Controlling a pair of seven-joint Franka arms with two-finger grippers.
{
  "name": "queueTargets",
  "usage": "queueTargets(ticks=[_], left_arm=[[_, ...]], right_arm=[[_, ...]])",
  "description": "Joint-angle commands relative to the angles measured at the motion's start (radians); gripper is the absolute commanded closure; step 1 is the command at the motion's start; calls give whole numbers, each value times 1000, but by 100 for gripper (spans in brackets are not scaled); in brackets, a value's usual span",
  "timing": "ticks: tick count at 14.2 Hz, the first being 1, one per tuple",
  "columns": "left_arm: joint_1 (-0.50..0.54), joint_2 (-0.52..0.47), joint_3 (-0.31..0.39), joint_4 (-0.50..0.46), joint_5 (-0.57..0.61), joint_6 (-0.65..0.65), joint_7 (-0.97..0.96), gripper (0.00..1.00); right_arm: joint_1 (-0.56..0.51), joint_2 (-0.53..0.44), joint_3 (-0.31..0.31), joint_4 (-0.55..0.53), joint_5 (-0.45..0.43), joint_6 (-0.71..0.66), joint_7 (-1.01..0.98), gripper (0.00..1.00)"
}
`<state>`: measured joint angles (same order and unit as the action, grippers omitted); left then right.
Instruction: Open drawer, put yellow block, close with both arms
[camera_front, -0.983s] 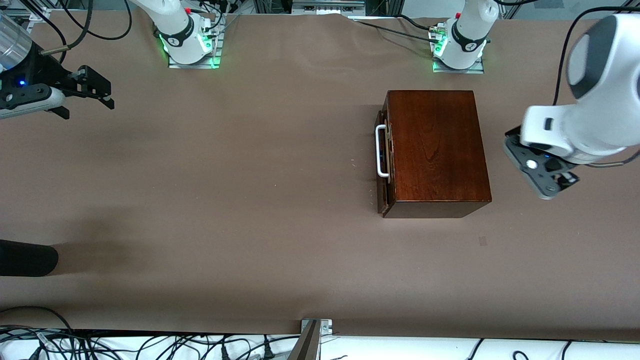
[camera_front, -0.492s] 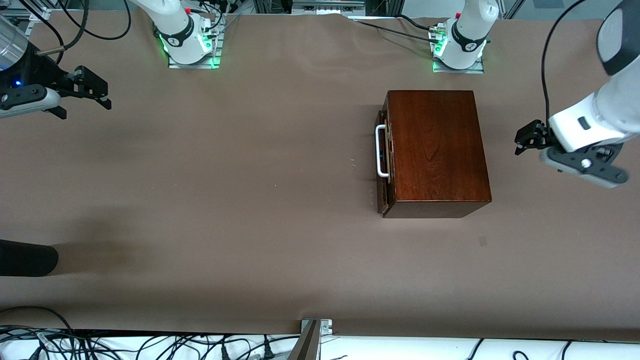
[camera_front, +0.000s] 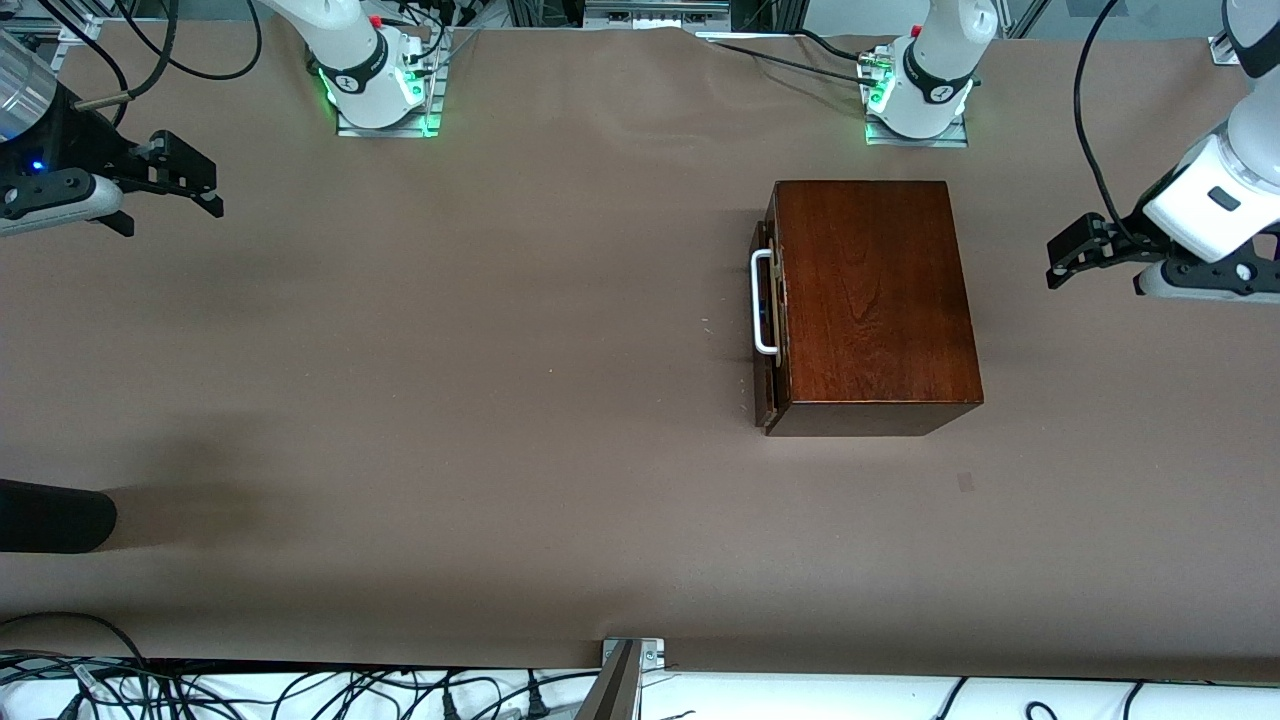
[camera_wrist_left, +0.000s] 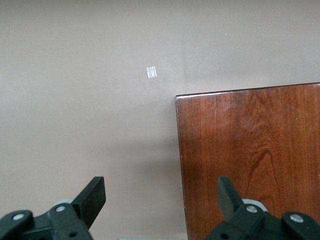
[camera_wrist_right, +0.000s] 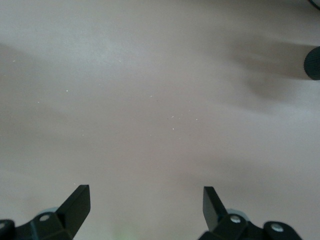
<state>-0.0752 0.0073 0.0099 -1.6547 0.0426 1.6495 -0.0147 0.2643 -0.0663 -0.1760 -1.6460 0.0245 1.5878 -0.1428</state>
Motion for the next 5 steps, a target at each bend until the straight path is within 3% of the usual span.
queueTargets(ticks=[1, 5], left_arm=[[6, -41, -7, -53, -20, 30, -18, 0], [6, -41, -7, -53, -20, 27, -14, 0]], right_arm=[[0, -10, -2, 11, -12, -23, -1, 0], [0, -10, -2, 11, -12, -31, -1, 0]])
